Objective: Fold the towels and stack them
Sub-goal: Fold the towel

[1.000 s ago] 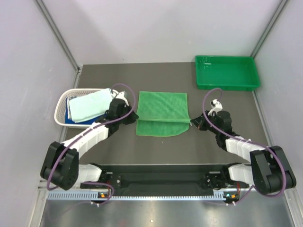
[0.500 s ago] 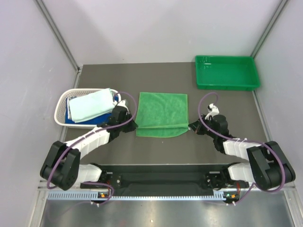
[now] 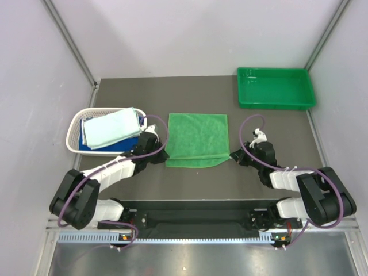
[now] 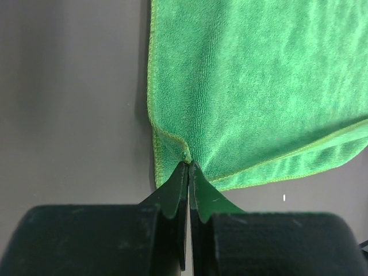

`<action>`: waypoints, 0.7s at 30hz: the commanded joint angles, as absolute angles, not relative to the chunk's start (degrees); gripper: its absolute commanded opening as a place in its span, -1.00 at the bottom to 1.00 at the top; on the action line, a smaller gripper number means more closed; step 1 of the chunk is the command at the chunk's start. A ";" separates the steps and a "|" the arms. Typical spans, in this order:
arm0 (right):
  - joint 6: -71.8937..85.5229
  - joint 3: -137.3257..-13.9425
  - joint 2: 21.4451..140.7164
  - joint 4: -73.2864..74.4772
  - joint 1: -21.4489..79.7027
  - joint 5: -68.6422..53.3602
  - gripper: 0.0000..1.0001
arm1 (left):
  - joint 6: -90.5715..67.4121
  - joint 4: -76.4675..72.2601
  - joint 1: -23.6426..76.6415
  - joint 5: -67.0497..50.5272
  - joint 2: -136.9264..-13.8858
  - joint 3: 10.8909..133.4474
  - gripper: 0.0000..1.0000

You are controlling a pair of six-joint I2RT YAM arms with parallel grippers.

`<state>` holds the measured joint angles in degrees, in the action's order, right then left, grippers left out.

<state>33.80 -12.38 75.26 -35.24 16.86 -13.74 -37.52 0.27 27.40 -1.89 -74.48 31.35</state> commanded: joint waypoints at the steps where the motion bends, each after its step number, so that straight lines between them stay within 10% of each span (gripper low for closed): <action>1: 34.19 -11.08 74.09 -38.76 17.32 -11.51 -0.78 | -36.74 -2.29 27.68 -1.76 -75.14 30.15 -0.93; 12: 36.21 -8.88 66.80 -33.49 17.31 -8.62 -0.28 | -35.77 -0.26 27.77 -3.69 -68.13 28.83 -0.29; 21: 37.09 -14.23 72.24 -34.00 17.40 -8.87 0.10 | -36.04 -2.71 28.83 -6.58 -69.05 34.97 -0.31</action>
